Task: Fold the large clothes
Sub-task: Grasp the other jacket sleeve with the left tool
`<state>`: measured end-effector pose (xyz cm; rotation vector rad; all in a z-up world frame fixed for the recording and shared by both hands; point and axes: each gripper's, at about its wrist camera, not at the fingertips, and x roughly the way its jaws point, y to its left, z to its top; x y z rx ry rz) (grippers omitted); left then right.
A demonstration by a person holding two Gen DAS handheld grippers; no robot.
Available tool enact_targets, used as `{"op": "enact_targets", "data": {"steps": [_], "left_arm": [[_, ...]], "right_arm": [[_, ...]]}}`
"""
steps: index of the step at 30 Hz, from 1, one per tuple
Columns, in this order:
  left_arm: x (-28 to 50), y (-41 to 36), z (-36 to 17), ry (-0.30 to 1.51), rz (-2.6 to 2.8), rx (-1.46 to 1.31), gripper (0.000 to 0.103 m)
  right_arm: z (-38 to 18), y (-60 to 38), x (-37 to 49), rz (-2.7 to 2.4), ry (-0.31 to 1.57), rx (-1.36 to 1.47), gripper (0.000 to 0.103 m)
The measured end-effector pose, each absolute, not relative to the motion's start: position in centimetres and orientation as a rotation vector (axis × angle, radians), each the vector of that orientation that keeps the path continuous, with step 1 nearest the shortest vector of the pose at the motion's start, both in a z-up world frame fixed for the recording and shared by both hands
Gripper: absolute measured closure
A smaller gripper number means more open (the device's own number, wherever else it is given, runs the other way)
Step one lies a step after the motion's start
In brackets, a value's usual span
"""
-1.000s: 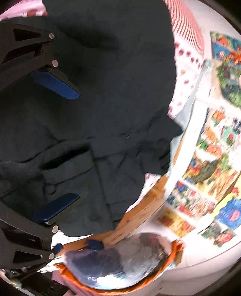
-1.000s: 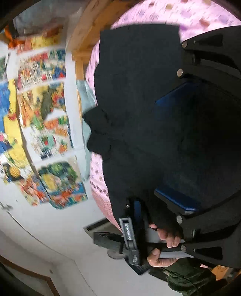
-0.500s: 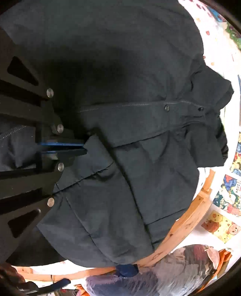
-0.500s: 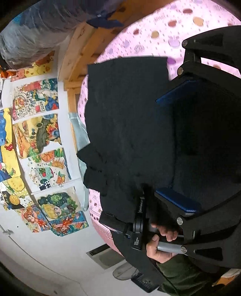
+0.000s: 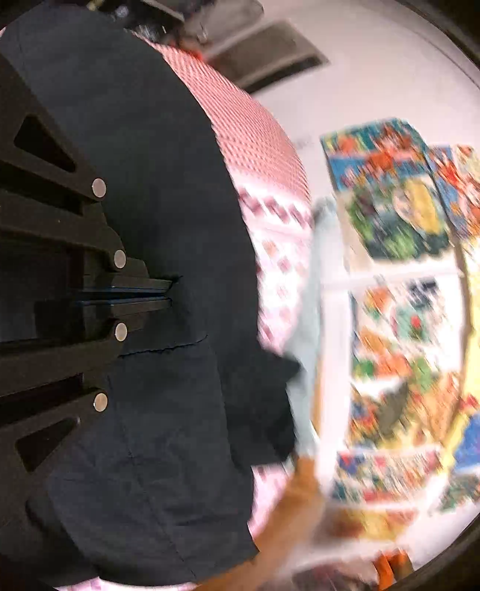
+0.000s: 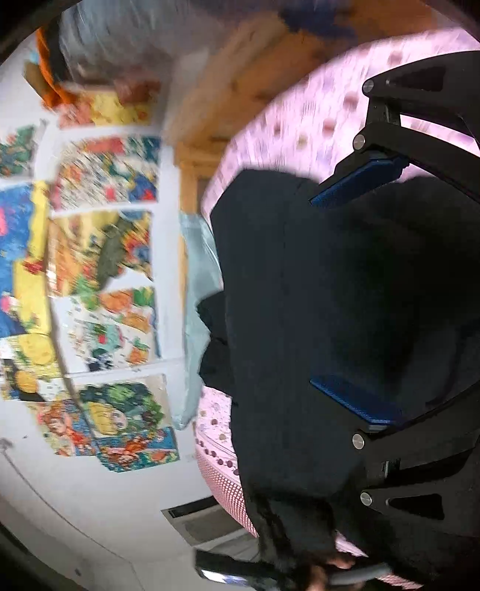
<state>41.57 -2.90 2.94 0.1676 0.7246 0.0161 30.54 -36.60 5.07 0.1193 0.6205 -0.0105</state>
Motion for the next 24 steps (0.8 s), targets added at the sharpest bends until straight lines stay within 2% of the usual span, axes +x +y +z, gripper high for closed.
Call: {"op": "enact_targets", "data": {"steps": [5, 12, 17, 19, 21, 24], "left_arm": [[42.6, -0.8, -1.3, 0.818, 0.087, 0.208, 0.1], [43.9, 0.1, -4.7, 0.886, 0.079, 0.194, 0.098], [42.5, 2.3, -3.8, 0.895, -0.018, 0.058, 0.097], [41.3, 3.3, -3.1, 0.902, -0.113, -0.015, 0.091], [40.0, 4.6, -2.4, 0.931, -0.157, -0.074, 0.081], [37.5, 6.7, -1.2, 0.915, -0.186, -0.141, 0.074]], "right_arm": [[0.4, -33.4, 36.9, 0.071, 0.759, 0.123, 0.015], [-5.8, -29.7, 39.9, -0.033, 0.905, -0.058, 0.015], [-5.1, -28.3, 38.6, -0.058, 0.888, -0.077, 0.015], [-3.9, -27.3, 37.9, -0.039, 0.872, -0.065, 0.015], [-2.6, -25.8, 36.9, -0.005, 0.851, -0.066, 0.015], [-1.2, -22.3, 35.8, 0.078, 0.836, -0.088, 0.015]]}}
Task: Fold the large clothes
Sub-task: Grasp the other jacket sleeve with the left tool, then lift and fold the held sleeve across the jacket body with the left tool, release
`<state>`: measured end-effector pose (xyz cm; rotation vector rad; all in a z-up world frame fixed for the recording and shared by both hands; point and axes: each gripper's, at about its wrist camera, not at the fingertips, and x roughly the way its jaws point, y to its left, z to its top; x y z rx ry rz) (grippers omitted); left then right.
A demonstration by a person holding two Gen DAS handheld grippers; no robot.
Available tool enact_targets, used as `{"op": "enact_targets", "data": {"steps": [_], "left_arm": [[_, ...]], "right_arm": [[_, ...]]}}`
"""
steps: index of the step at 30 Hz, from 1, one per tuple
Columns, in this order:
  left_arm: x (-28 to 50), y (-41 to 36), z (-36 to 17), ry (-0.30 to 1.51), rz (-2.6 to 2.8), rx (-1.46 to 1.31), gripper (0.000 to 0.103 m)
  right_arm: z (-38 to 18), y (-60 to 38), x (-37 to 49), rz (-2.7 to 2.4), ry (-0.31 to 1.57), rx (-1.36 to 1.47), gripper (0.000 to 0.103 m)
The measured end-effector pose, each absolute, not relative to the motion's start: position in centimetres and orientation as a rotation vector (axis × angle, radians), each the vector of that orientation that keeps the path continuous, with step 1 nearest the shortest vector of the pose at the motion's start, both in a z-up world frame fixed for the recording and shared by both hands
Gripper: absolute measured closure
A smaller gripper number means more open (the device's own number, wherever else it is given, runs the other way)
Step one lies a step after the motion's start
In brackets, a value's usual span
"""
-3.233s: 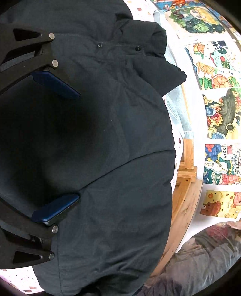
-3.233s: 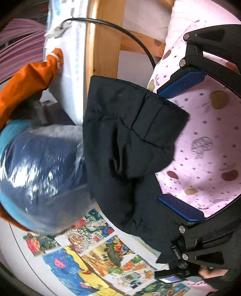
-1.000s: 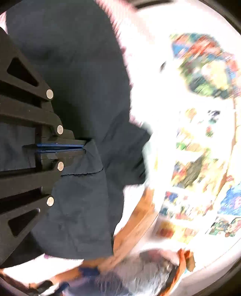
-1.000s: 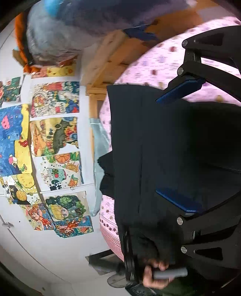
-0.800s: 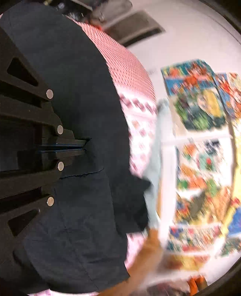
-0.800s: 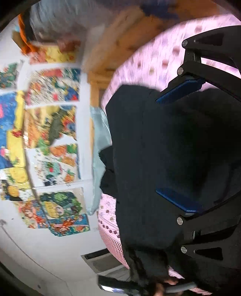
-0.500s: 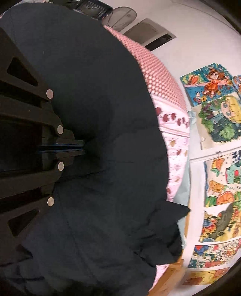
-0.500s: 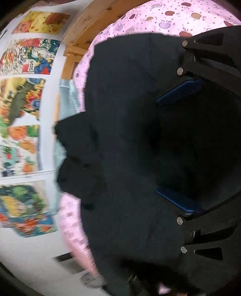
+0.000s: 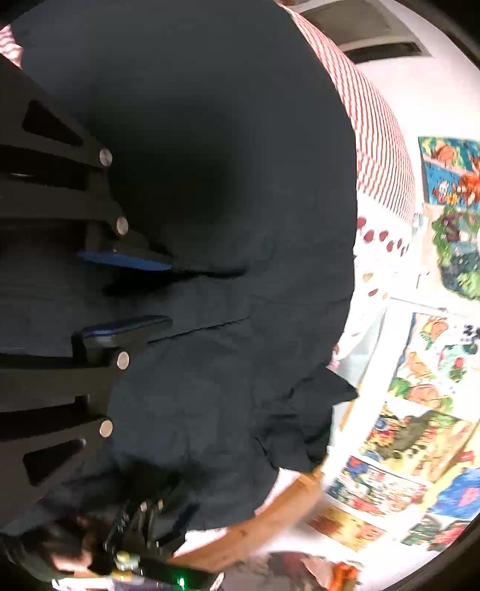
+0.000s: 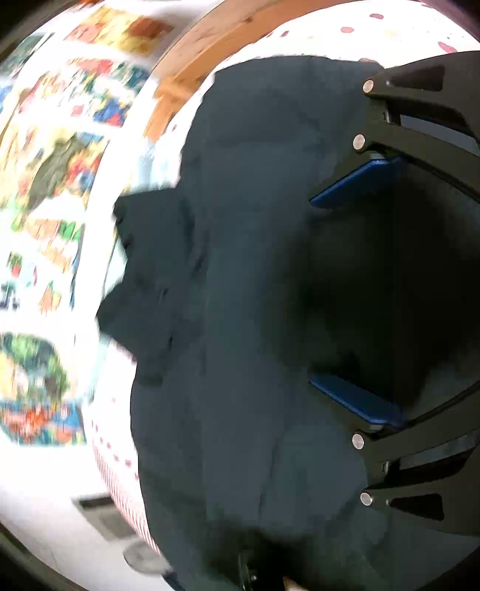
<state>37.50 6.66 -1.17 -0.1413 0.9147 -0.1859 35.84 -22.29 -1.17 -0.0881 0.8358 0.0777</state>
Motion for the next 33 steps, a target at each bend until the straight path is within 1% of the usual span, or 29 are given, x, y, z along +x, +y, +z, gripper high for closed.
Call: {"op": "enact_targets", "data": {"steps": [1, 2, 3, 5, 8, 12, 14, 18, 22, 27, 33], "left_arm": [[36.7, 7.2, -0.8, 0.903, -0.191, -0.151, 0.071], [35.9, 7.9, -0.3, 0.884, -0.186, -0.16, 0.061], [35.1, 8.6, 0.0, 0.869, -0.17, -0.161, 0.039], [33.1, 10.0, 0.9, 0.817, -0.116, -0.164, 0.014], [30.4, 12.7, 2.1, 0.724, -0.083, -0.211, 0.013], [27.3, 16.1, 2.5, 0.733, 0.004, -0.267, 0.01], [25.6, 18.3, 2.2, 0.719, 0.059, -0.342, 0.01], [22.9, 22.6, 0.9, 0.685, 0.154, -0.54, 0.009], [21.9, 26.1, -0.3, 0.624, 0.24, -0.691, 0.009], [22.6, 28.0, -1.1, 0.573, 0.301, -0.725, 0.008], [23.5, 30.6, -3.4, 0.59, 0.378, -0.865, 0.008]], "right_arm": [[-0.9, -21.4, 35.7, 0.103, 0.837, -0.093, 0.015], [-0.6, -20.1, 35.6, 0.134, 0.836, -0.1, 0.015], [-0.2, -18.8, 35.4, 0.16, 0.835, -0.104, 0.015], [0.1, -17.3, 35.4, 0.198, 0.837, -0.095, 0.014], [0.5, -15.1, 35.0, 0.239, 0.833, -0.094, 0.014], [0.5, -13.1, 34.8, 0.256, 0.829, -0.126, 0.011], [0.6, -12.8, 34.9, 0.267, 0.831, -0.116, 0.003], [0.6, -12.5, 34.9, 0.253, 0.824, -0.11, 0.002], [0.5, -12.5, 35.5, 0.259, 0.82, -0.099, 0.002], [0.0, -12.2, 36.1, 0.273, 0.828, -0.085, 0.002], [-0.3, -12.2, 36.5, 0.297, 0.838, -0.049, 0.002]]}}
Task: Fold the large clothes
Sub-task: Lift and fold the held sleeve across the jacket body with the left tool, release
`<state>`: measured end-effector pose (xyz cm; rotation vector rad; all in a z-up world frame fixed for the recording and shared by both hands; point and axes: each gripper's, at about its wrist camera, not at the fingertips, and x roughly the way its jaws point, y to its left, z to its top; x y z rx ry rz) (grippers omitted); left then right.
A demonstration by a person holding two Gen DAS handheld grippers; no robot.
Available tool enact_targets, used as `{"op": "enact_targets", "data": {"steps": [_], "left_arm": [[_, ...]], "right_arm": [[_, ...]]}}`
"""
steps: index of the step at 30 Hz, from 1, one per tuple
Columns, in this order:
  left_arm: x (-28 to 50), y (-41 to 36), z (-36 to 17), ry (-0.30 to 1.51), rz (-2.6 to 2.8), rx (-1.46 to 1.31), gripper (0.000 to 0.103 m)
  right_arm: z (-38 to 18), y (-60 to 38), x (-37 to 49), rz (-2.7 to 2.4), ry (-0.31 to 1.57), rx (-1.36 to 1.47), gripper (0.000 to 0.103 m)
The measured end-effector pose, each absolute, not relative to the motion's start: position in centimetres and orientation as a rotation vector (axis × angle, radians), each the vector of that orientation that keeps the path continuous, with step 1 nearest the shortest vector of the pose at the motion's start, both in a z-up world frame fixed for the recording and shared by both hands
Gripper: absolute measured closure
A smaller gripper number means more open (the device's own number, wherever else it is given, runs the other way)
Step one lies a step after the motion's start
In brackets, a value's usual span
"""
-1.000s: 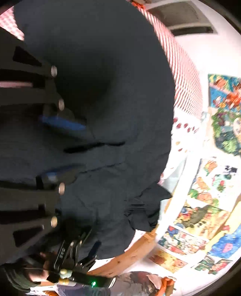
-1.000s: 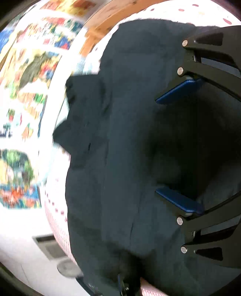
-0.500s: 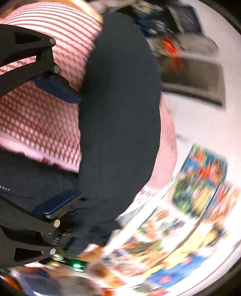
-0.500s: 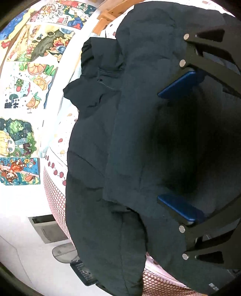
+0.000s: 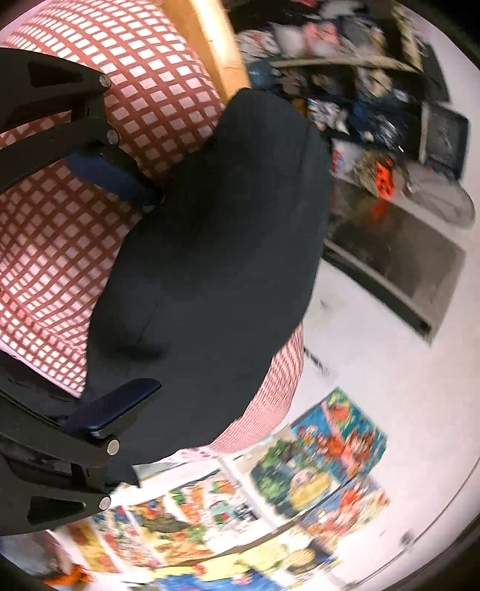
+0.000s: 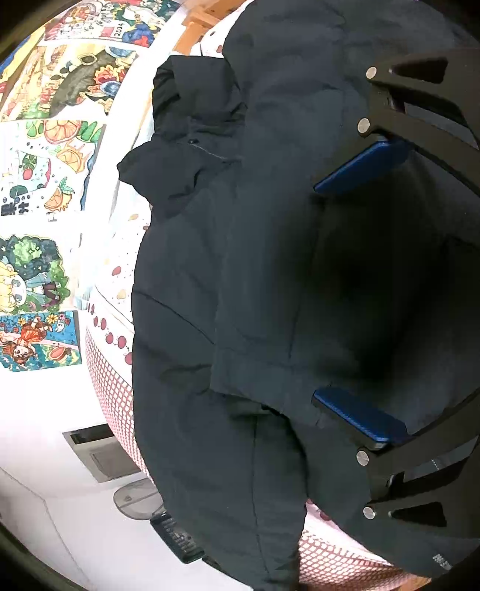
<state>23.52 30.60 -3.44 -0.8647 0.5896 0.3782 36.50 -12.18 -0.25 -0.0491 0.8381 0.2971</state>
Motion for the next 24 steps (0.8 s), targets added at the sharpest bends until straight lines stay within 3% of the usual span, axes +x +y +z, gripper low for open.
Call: {"op": "enact_targets", "data": {"steps": [8, 10, 13, 15, 18, 21, 24], "left_arm": [[23.1, 31.5, -4.5, 0.551, 0.392, -0.941, 0.01], [22.9, 31.6, -4.6, 0.534, 0.392, -0.966, 0.017], [23.0, 31.8, -4.8, 0.545, 0.399, -0.974, 0.041], [23.2, 31.8, -4.7, 0.545, 0.403, -0.965, 0.065], [23.2, 31.6, -4.1, 0.524, 0.408, -0.924, 0.087], [23.0, 30.6, -2.5, 0.481, 0.409, -0.85, 0.095], [23.0, 29.2, 0.3, 0.414, 0.375, -0.746, 0.096]], "right_arm": [[-0.5, -12.6, 37.0, 0.363, 0.842, 0.041, 0.002], [-0.8, -12.4, 37.3, 0.353, 0.85, 0.036, 0.002], [-0.9, -12.0, 37.4, 0.328, 0.843, 0.013, 0.002], [-1.0, -11.8, 37.5, 0.315, 0.836, -0.003, 0.002], [-1.8, -11.5, 38.0, 0.294, 0.857, -0.033, 0.002], [-3.0, -11.3, 38.8, 0.262, 0.904, -0.051, 0.001], [-2.8, -11.6, 38.9, 0.248, 0.905, -0.039, 0.002]]}}
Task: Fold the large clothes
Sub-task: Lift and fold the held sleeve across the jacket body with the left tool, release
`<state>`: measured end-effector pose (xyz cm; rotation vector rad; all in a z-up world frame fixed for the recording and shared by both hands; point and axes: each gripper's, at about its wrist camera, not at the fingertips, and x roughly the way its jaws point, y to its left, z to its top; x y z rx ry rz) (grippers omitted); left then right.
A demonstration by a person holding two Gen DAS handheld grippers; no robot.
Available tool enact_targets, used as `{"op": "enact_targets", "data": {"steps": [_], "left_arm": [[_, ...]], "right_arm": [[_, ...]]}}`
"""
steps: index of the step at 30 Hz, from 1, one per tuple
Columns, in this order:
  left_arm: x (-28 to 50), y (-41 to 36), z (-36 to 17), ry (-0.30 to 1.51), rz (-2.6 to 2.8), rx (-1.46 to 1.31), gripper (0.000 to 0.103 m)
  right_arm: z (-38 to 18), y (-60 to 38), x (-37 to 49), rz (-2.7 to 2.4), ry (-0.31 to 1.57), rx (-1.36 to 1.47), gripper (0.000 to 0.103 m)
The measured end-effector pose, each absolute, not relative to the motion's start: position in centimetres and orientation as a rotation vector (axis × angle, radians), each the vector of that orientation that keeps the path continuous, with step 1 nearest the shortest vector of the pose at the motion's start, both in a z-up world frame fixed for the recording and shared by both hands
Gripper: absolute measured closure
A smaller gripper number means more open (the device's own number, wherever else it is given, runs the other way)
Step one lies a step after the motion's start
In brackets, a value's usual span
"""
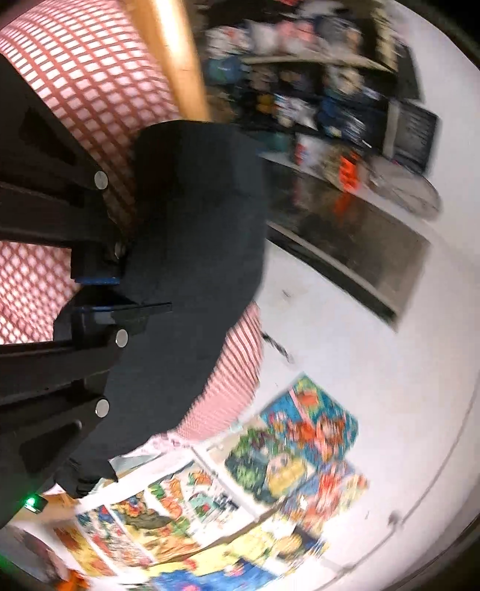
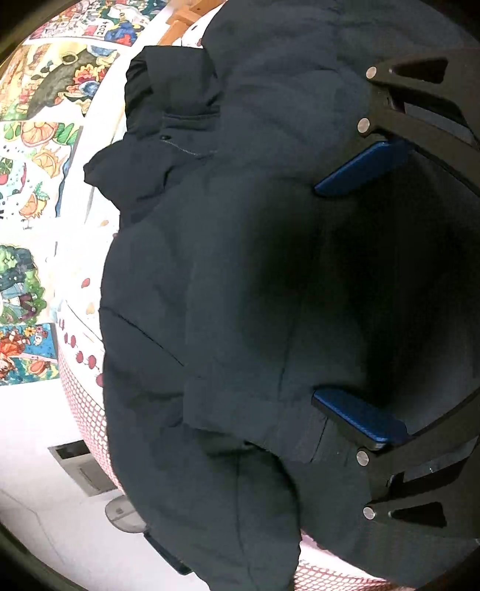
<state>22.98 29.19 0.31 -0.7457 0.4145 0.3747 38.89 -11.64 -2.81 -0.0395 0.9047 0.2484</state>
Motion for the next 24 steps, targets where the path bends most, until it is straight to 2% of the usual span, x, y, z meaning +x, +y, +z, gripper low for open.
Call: {"op": "enact_targets", "data": {"steps": [7, 12, 18, 24], "left_arm": [[23.9, 23.0, 9.5, 0.269, 0.189, -0.475, 0.096], [24.4, 16.8, 14.6, 0.209, -0.06, -0.403, 0.096], [26.3, 6.7, 16.2, 0.246, -0.309, -0.282, 0.096], [28.8, -2.9, 14.0, 0.352, -0.478, -0.202, 0.097]], "right_arm": [[1.7, -16.1, 36.7, 0.255, 0.78, 0.102, 0.002], [5.0, -20.9, 34.4, 0.247, 0.719, 0.199, 0.001], [5.8, -27.3, 32.0, 0.2, 0.644, 0.296, 0.001], [4.7, -32.8, 31.0, 0.149, 0.65, 0.362, 0.001]]}}
